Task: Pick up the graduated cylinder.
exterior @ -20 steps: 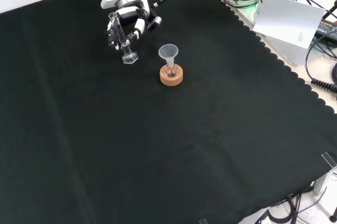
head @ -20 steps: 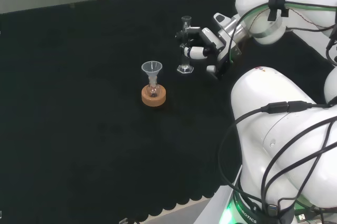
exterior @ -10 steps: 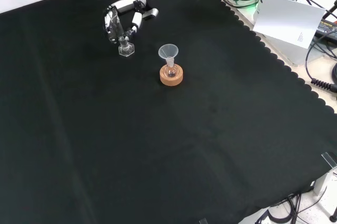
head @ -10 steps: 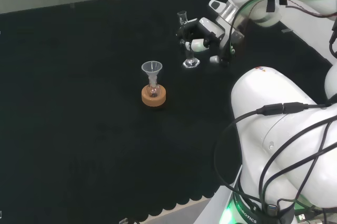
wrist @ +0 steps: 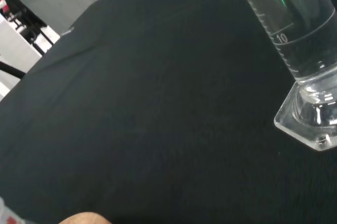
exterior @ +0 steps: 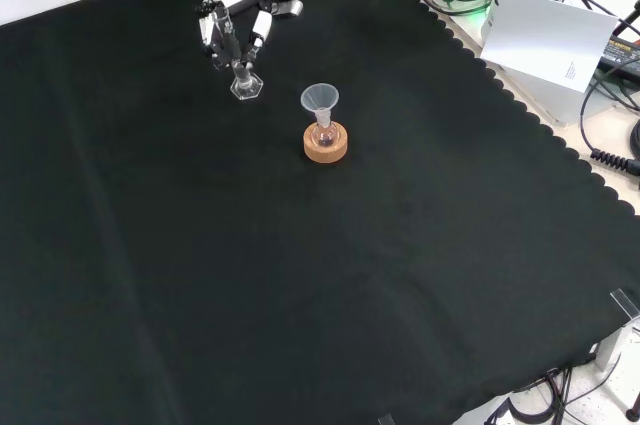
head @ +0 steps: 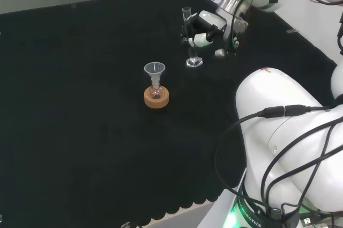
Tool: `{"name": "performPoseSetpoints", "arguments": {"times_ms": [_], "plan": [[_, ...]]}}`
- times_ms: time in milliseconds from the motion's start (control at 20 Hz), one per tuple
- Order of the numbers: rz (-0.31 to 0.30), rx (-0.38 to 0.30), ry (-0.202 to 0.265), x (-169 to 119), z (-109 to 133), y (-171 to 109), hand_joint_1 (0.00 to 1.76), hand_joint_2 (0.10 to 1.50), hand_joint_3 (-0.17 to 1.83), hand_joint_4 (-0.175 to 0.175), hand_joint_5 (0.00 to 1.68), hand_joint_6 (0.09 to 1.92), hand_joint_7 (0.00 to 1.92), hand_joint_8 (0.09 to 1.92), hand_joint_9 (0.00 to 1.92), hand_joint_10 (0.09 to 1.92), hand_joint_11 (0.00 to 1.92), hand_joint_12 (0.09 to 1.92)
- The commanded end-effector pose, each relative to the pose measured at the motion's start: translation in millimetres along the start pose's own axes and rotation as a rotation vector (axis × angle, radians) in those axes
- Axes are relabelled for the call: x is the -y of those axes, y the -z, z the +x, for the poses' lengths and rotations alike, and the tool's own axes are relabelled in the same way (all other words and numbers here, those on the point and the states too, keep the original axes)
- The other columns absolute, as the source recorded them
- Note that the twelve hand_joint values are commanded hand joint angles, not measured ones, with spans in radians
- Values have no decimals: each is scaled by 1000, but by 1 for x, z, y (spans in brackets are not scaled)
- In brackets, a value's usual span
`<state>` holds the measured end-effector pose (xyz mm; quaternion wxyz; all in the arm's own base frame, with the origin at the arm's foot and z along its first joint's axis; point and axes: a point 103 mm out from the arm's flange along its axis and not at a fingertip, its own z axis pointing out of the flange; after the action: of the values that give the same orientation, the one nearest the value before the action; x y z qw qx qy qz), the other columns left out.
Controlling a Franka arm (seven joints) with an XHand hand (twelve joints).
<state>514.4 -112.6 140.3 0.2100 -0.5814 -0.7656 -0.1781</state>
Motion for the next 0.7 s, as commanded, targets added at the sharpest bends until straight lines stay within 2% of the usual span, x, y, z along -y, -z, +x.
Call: {"name": "performPoseSetpoints", "arguments": {"times_ms": [50,400,700], "plan": [[74,68,-5,9,16,11,1136,1157,2,-165,903,1110,1137,415,1420,87,1248,799],[142,133,-6,25,40,21,1137,1157,2,-166,903,1111,1139,411,1421,87,1248,796],[198,197,-13,53,67,27,1138,1157,2,-169,903,1111,1141,408,1422,87,1248,794]]}}
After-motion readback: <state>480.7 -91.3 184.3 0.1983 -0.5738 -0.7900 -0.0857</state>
